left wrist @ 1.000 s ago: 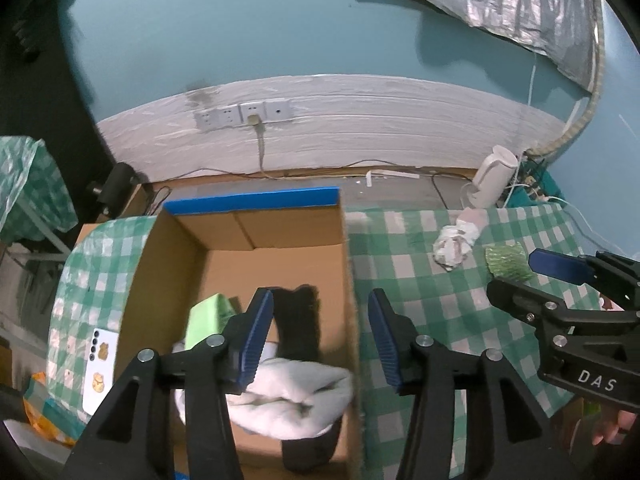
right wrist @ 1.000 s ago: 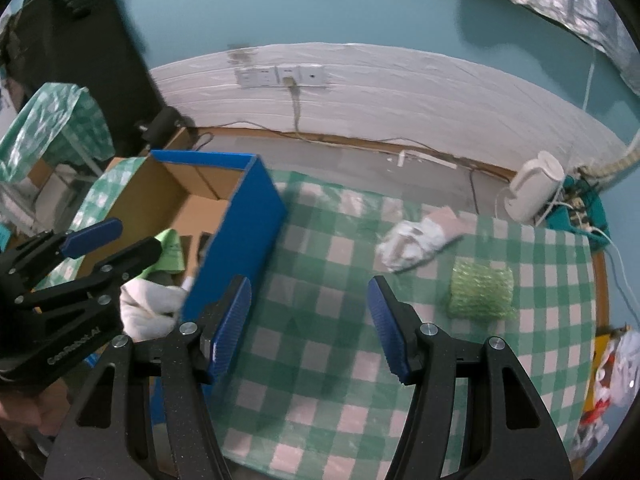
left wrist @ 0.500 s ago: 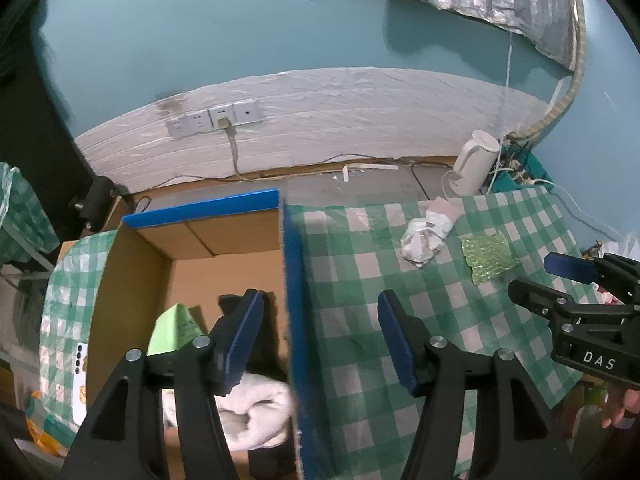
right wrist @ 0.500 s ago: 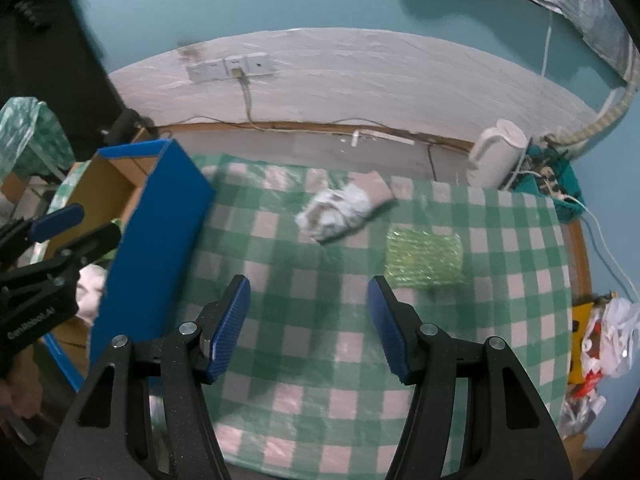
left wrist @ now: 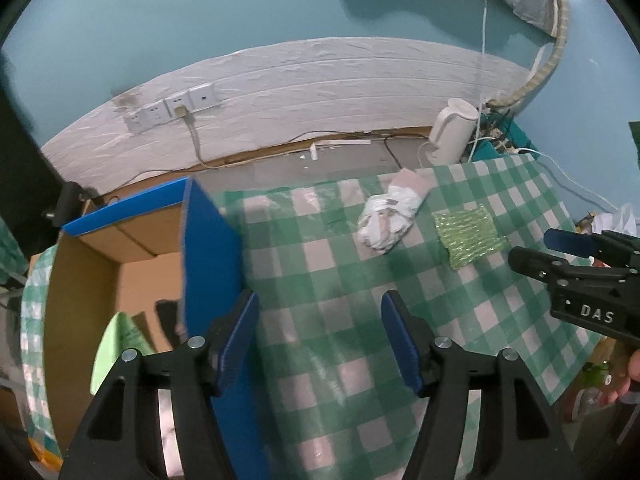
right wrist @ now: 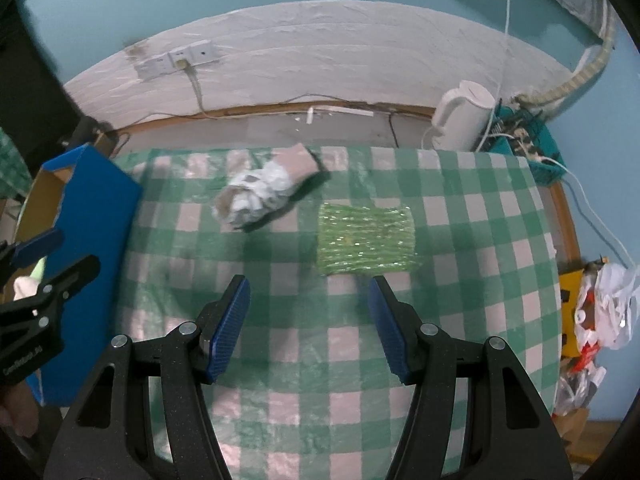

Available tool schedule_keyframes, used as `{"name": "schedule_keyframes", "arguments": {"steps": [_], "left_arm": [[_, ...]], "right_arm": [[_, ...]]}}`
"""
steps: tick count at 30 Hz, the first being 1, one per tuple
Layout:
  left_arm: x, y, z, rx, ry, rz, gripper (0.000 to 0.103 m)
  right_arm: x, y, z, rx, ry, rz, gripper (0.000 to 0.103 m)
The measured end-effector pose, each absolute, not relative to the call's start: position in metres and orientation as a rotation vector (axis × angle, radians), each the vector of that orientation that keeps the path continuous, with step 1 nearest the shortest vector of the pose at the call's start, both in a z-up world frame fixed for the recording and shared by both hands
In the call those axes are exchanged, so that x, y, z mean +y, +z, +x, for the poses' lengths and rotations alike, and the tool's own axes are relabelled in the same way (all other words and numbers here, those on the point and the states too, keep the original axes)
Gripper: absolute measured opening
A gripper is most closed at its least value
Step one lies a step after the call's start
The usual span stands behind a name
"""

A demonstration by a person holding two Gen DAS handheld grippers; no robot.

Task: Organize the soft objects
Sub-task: 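Move the right gripper toward the green mesh pad while the left approaches the white bundle, then lower the right gripper onto the green mesh pad while the left lowers over the white bundle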

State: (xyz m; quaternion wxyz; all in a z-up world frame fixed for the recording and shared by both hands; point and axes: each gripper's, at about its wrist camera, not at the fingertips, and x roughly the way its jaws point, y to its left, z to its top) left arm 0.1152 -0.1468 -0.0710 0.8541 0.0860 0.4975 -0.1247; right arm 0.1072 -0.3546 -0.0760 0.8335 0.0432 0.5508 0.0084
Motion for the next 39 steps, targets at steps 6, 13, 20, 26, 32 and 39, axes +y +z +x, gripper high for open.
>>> {"name": "schedule_keyframes", "arguments": {"steps": [6, 13, 20, 26, 32, 39], "left_arm": [[-0.17, -0.088, 0.127, 1.054, -0.306, 0.201, 0.072], [-0.191, -0.111, 0.138, 1.049, -0.332, 0.275, 0.074], [-0.214, -0.123, 0.156, 1.032, -0.346, 0.358, 0.076], [-0.232, -0.132, 0.17, 1.056, -0.387, 0.377, 0.08], [-0.247, -0.148, 0.181, 1.077, -0.397, 0.428, 0.08], [-0.252, -0.166, 0.196, 1.101, -0.37, 0.429, 0.08]], "right_arm": [[-0.373, -0.09, 0.123, 1.186, 0.0, 0.123, 0.06], [-0.388, -0.109, 0.145, 1.21, -0.01, 0.135, 0.06], [-0.396, -0.131, 0.164, 1.246, -0.015, 0.154, 0.06], [-0.399, -0.147, 0.18, 1.267, -0.03, 0.108, 0.06], [-0.406, -0.165, 0.188, 1.302, -0.039, 0.109, 0.06], [-0.411, -0.175, 0.192, 1.322, -0.025, 0.12, 0.061]]}}
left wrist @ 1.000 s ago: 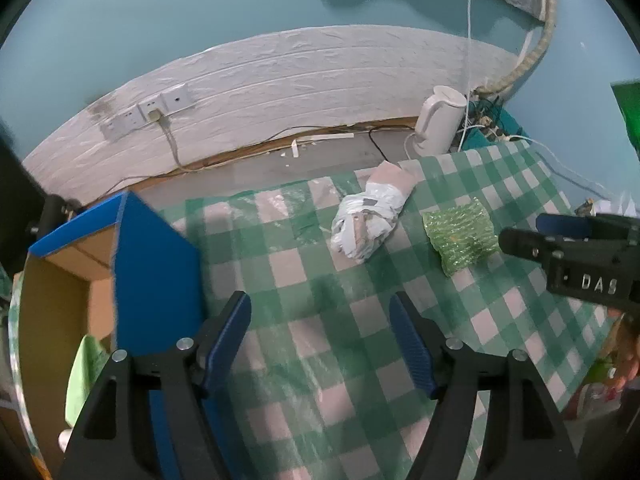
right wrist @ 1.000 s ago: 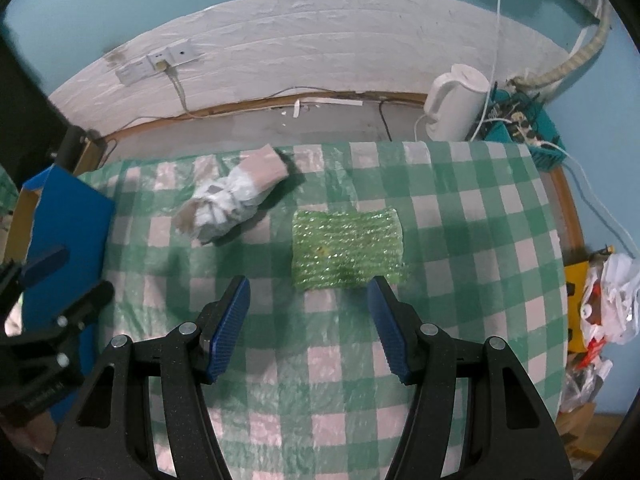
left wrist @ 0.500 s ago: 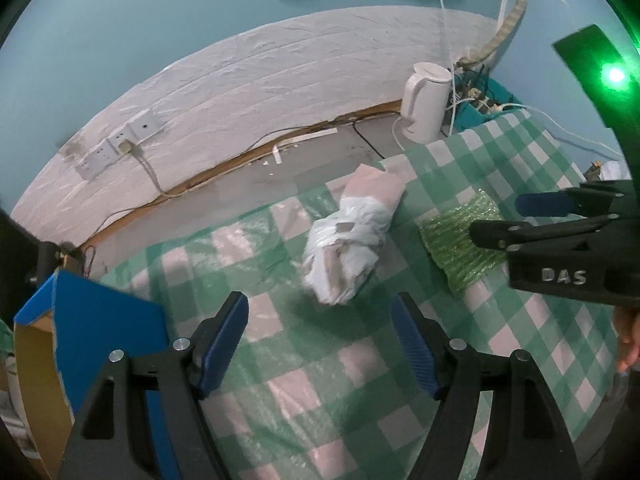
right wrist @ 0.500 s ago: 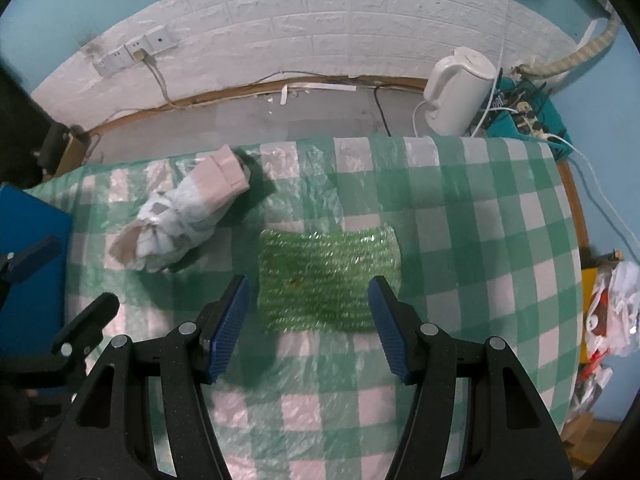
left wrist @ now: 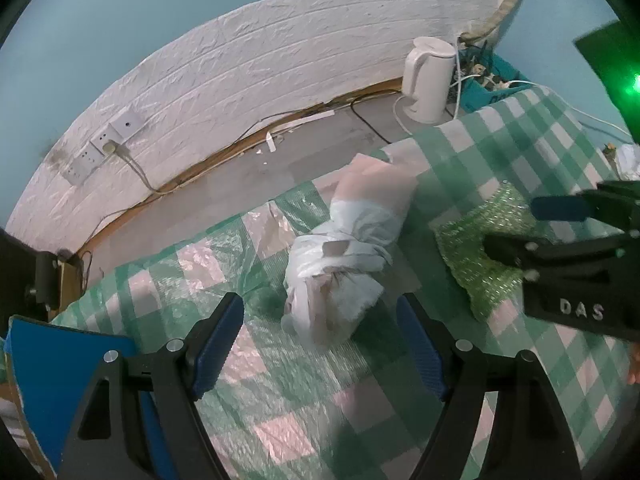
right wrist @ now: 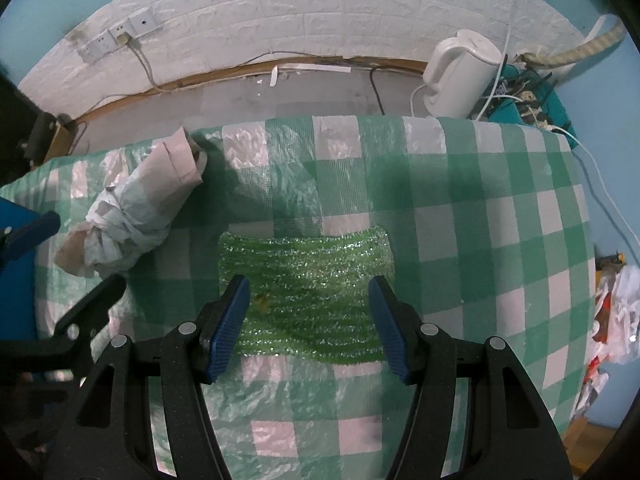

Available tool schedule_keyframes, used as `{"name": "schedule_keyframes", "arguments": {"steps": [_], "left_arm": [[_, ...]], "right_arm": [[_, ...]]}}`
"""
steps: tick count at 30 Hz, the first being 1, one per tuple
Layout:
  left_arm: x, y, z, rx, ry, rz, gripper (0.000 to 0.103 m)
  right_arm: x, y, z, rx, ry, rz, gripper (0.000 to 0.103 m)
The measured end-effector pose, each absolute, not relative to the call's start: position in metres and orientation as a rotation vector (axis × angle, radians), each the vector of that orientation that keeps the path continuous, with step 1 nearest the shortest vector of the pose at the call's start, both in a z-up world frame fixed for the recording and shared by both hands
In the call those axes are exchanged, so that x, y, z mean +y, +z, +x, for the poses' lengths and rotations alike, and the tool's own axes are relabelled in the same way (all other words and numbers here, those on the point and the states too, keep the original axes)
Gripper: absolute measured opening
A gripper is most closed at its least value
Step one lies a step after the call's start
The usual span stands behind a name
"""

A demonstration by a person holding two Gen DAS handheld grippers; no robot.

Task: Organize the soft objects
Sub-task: 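Lower the right gripper onto the green mesh pad while the left lowers over the white bundle, then close the right gripper on the mesh pad while the left closes on the white bundle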

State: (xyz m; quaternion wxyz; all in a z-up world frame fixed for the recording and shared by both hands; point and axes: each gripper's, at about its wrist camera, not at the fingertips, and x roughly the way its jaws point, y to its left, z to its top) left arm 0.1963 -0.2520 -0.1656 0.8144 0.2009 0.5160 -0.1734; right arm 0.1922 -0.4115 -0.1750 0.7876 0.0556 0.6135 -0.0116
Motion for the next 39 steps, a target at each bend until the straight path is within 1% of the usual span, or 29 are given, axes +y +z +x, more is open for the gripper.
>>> {"name": "schedule_keyframes", "arguments": {"steps": [7, 17, 19, 20, 26, 29, 30, 31, 32, 33, 34, 36, 39], "left_arm": [[-0.264, -0.175, 0.203, 1.093, -0.361, 0.461, 0.08], [-0.28, -0.186, 0.204, 1.084, -0.372, 0.507, 0.08], [-0.279, -0.188, 0.204, 1.08, -0.373, 0.521, 0.072], [-0.278, -0.189, 0.205, 1.076, -0.361, 0.536, 0.061], [-0.27, -0.195, 0.204, 1.078, -0.352, 0.529, 0.052], [-0.271, -0.195, 0.197, 1.06, -0.371, 0.564, 0.05], [-0.271, -0.195, 0.195, 1.061, -0.378, 0.567, 0.049], [-0.27, -0.195, 0.192, 1.06, -0.382, 0.567, 0.049], [-0.269, -0.194, 0.19, 1.058, -0.382, 0.564, 0.049], [-0.268, -0.193, 0.189, 1.057, -0.382, 0.558, 0.049], [-0.266, -0.192, 0.187, 1.056, -0.381, 0.552, 0.049], [-0.262, -0.19, 0.183, 1.055, -0.374, 0.543, 0.049], [-0.257, -0.187, 0.179, 1.055, -0.363, 0.539, 0.048]], "right_arm": [[-0.417, -0.192, 0.19, 1.352, -0.025, 0.122, 0.061], [-0.409, -0.195, 0.188, 1.333, -0.054, 0.072, 0.063], [-0.408, -0.195, 0.187, 1.33, -0.052, 0.051, 0.063], [-0.407, -0.195, 0.187, 1.327, -0.053, 0.046, 0.063], [-0.406, -0.196, 0.185, 1.329, -0.054, 0.04, 0.063], [-0.404, -0.195, 0.186, 1.329, -0.052, 0.044, 0.057], [-0.402, -0.195, 0.186, 1.329, -0.049, 0.042, 0.051], [-0.4, -0.194, 0.185, 1.329, -0.043, 0.037, 0.043], [-0.396, -0.192, 0.185, 1.329, -0.039, 0.033, 0.038], [-0.395, -0.192, 0.185, 1.328, -0.036, 0.028, 0.026], [-0.393, -0.191, 0.184, 1.327, -0.033, 0.02, 0.017], [-0.392, -0.191, 0.183, 1.327, -0.028, 0.023, 0.013], [-0.391, -0.188, 0.18, 1.328, -0.02, 0.048, 0.012]]}}
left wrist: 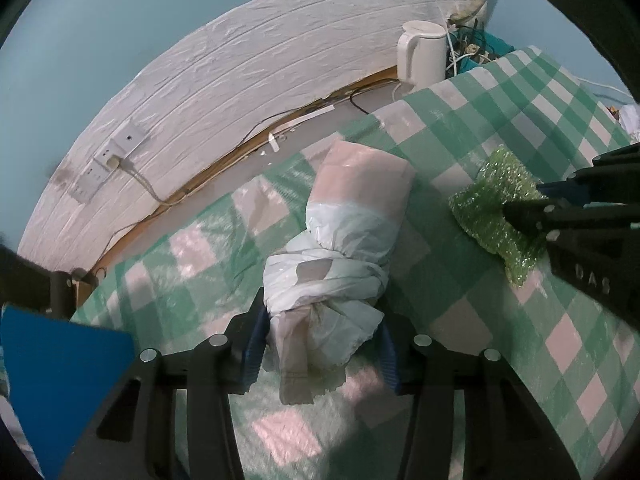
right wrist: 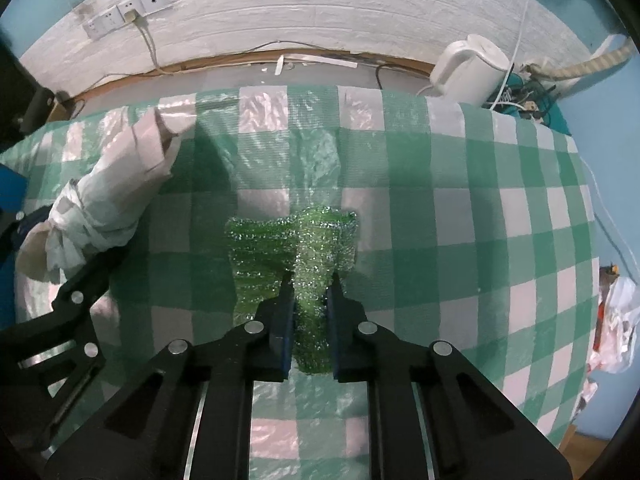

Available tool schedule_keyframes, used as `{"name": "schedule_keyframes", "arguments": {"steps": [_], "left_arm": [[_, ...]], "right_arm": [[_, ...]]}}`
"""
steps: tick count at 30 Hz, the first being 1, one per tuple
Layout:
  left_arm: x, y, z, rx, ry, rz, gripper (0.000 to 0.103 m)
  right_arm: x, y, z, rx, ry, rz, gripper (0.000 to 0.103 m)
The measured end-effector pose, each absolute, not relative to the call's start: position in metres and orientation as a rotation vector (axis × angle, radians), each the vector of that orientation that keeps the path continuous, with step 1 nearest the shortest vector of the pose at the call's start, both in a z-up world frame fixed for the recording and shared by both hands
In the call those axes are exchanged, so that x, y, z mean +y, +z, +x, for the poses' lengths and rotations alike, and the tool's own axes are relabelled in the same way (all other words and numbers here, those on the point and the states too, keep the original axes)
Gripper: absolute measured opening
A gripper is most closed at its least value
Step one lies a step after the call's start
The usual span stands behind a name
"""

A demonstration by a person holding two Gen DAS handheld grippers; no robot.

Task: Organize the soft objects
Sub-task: 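Close the right gripper on the mesh pad while the left closes on the white bundle, then lift and carry the mesh pad with the right gripper while the left carries the bundle to the box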

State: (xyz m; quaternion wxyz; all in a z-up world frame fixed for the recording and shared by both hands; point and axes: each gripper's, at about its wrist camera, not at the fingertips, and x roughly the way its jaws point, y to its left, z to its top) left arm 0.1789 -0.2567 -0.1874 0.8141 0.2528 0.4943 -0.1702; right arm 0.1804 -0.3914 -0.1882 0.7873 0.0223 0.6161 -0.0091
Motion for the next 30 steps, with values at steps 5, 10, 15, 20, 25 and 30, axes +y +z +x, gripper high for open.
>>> {"name": "schedule_keyframes", "arguments": {"steps": [5, 10, 15, 20, 25, 30], "left_arm": [[-0.246, -0.178, 0.171, 1.049, -0.339, 0.526, 0.048], [-0.236, -0.167, 0.162, 1.036, -0.338, 0.507, 0.048], [-0.225, -0.157, 0.149, 1.028, -0.336, 0.499, 0.048], [-0.217, -0.146, 0.132, 1.018, -0.335, 0.501, 0.048], [-0.21, -0.13, 0.12, 1.009, -0.323, 0.492, 0.048], [-0.201, -0.117, 0.108, 1.0, -0.312, 0.481, 0.048]], "right_arm": [[-0.387, -0.177, 0.173, 1.31, -0.004, 0.052, 0.011], [-0.382, -0.166, 0.163, 1.305, 0.003, 0.048, 0.011], [-0.379, -0.157, 0.151, 1.3, 0.004, 0.054, 0.011], [-0.375, -0.144, 0.138, 1.288, 0.013, 0.056, 0.011], [-0.371, -0.126, 0.125, 1.268, 0.029, 0.063, 0.011], [-0.365, -0.108, 0.113, 1.243, 0.049, 0.069, 0.011]]}}
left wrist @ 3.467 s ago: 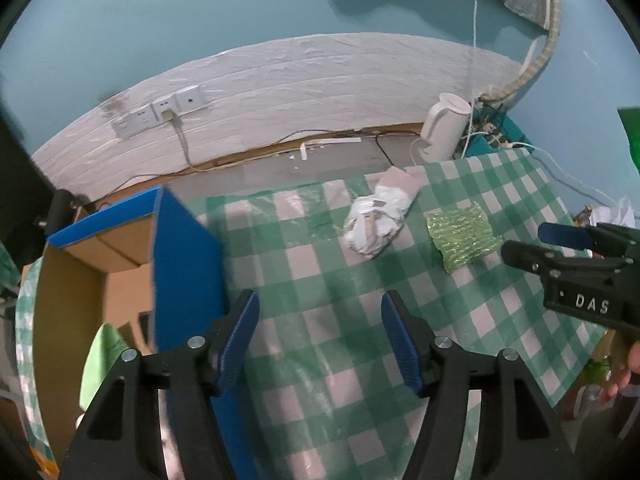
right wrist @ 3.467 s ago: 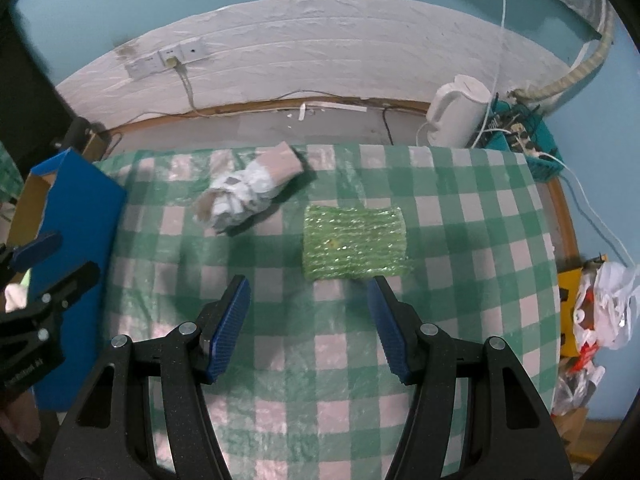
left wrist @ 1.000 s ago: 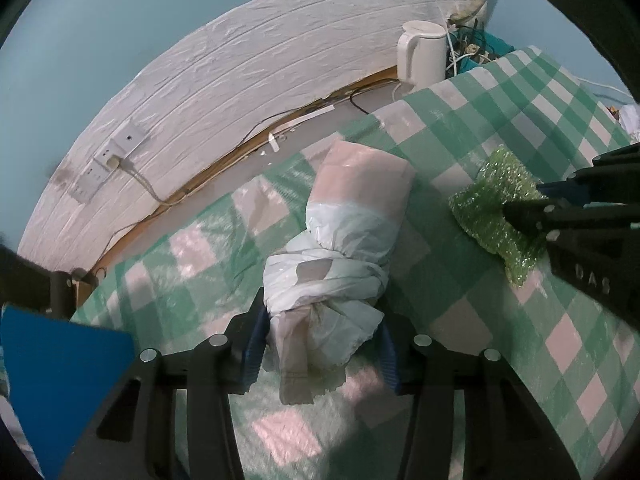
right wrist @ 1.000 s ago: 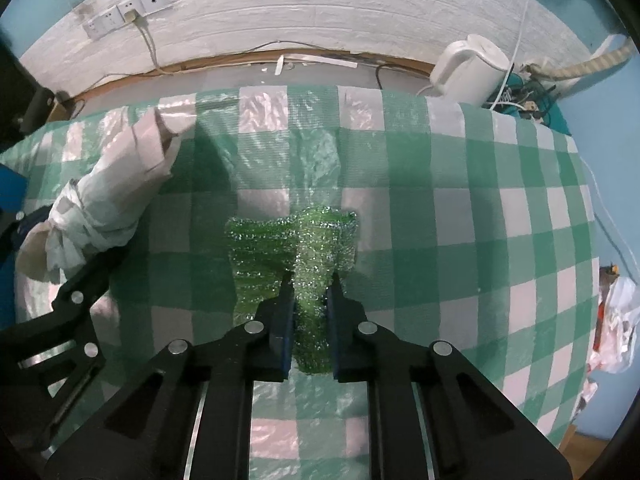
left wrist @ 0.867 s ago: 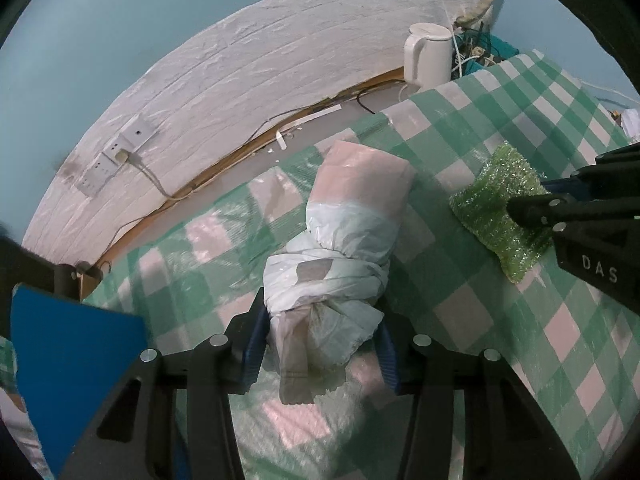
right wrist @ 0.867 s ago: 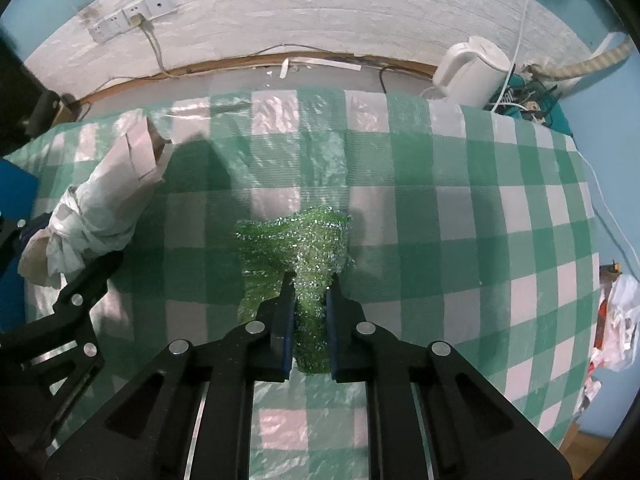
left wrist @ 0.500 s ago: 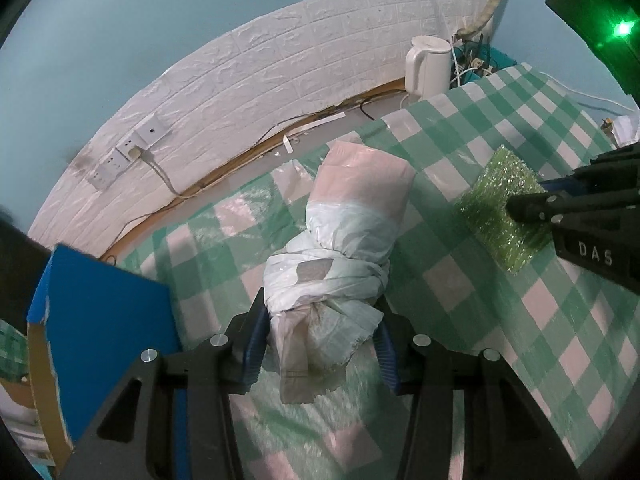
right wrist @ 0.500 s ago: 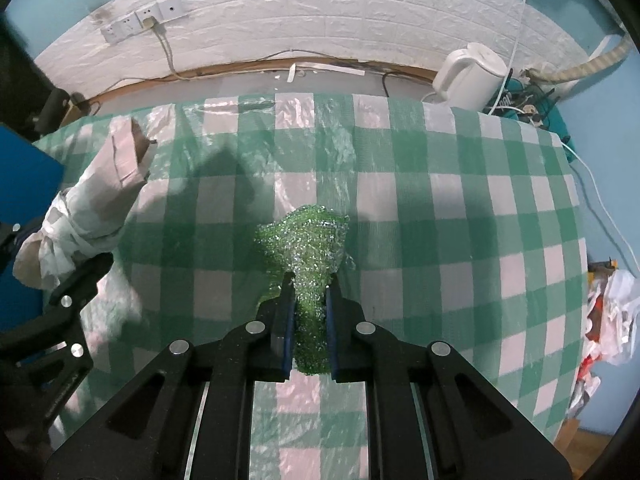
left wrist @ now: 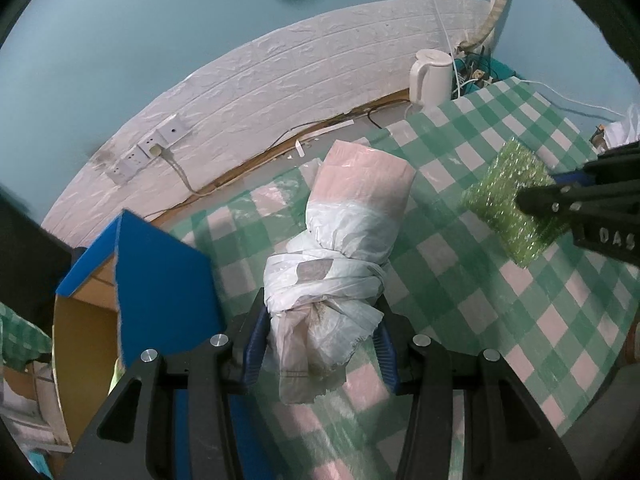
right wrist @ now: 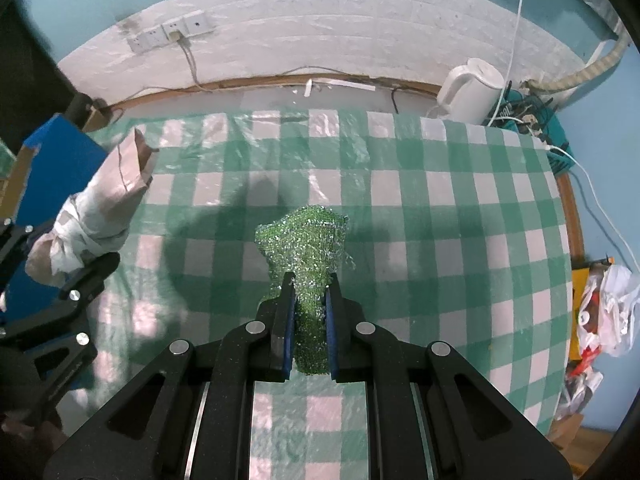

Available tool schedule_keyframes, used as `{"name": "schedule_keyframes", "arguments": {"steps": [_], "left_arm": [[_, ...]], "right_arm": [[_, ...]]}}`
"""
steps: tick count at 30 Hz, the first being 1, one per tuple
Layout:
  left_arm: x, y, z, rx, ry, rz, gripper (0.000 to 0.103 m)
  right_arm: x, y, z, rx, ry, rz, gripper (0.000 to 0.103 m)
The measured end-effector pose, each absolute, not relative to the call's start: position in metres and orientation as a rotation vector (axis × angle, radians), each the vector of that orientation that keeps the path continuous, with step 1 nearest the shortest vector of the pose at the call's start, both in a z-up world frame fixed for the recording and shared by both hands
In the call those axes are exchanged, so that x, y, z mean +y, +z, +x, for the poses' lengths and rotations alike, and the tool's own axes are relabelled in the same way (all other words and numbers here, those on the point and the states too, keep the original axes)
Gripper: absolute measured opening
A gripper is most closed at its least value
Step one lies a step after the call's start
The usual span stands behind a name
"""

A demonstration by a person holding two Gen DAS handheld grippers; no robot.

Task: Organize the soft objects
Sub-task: 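Lift and carry the mesh pad with the right gripper while the left carries the bundle to the box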

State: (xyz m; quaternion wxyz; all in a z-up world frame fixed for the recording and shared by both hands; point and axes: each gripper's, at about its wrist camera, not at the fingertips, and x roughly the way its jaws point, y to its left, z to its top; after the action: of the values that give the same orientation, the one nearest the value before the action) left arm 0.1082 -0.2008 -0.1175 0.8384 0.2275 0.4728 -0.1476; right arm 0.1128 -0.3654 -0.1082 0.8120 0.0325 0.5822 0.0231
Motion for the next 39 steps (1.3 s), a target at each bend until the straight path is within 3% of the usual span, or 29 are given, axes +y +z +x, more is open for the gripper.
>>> {"name": "schedule_keyframes", "arguments": {"steps": [39], "left_arm": [[-0.116, -0.042, 0.033, 0.902, -0.186, 0.322, 0.048]], "right_arm": [[-0.269, -0.017, 0.055, 1.069, 0.258, -0.009, 0.011]]}}
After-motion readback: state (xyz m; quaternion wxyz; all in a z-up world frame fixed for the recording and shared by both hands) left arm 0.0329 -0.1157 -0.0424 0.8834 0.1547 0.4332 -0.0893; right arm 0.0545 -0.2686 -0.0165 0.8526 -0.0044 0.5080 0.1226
